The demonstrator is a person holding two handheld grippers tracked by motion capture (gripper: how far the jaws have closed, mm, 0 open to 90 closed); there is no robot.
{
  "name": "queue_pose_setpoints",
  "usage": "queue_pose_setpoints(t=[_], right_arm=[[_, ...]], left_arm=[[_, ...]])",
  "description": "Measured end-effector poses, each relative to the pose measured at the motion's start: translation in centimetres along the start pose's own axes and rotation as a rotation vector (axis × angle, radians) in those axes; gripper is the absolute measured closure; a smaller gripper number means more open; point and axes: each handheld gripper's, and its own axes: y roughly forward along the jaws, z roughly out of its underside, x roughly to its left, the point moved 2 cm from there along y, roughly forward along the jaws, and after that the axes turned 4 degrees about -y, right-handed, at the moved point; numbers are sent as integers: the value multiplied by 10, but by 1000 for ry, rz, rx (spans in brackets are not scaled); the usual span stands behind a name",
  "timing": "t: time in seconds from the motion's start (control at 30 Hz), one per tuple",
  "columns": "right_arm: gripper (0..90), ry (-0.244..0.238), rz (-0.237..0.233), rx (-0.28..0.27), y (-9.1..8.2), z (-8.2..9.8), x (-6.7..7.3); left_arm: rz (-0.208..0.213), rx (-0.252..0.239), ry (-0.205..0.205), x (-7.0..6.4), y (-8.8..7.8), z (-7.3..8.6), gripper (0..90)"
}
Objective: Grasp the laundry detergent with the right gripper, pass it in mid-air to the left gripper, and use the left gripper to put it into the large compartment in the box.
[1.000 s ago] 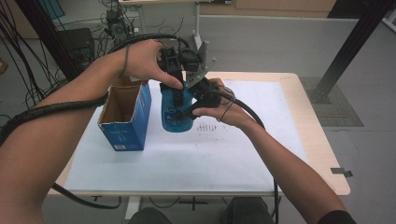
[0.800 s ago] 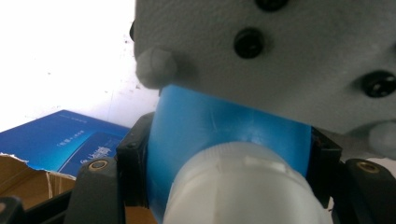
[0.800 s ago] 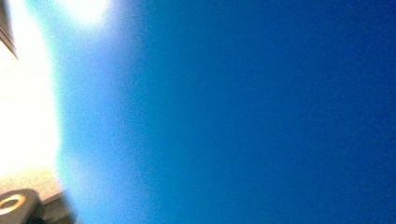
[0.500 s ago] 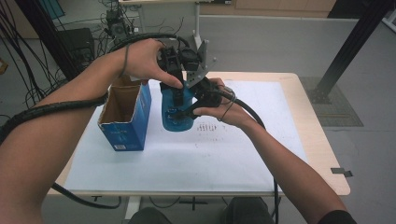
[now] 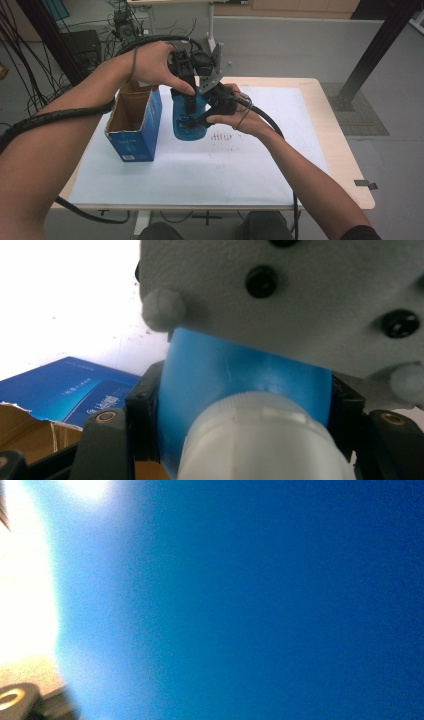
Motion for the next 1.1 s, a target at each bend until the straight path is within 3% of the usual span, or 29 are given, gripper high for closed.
queue_pose_setpoints(t=[1.1], right_arm=[[372,22,0,-20,-1,3,0]], left_arm=[[2,-12,-21,0,-1,-1,368]])
